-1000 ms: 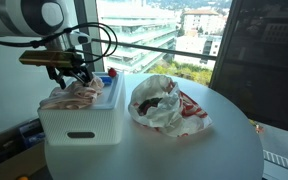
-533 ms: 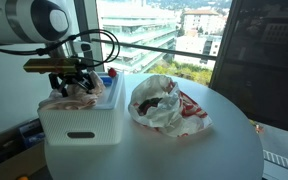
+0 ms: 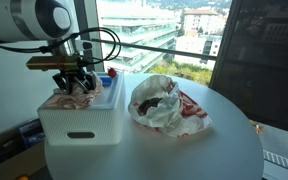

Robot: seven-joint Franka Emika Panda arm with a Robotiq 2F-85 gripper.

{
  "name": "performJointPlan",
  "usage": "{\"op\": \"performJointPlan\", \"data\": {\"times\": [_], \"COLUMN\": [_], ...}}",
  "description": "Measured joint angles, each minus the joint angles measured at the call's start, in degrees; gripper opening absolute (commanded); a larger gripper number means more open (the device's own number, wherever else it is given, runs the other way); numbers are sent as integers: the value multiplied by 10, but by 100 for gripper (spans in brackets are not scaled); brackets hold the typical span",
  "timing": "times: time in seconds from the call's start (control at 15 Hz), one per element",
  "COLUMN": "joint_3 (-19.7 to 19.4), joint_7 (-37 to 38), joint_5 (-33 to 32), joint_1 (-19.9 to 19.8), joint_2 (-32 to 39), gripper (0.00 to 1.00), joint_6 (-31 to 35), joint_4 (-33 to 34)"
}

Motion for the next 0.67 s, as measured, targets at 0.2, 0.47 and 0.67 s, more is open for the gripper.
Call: {"op": "performJointPlan", "data": {"times": [0.2, 0.47, 0.67], "joint_3": [0, 2, 3], "joint_7": [3, 25, 77], "joint_5": [1, 1, -48], "joint_1": [0, 2, 5], "joint_2": [-1, -19, -54], "gripper": [4, 6, 5], "joint_6": [-2, -33, -109], "joint_4": [5, 15, 32]}}
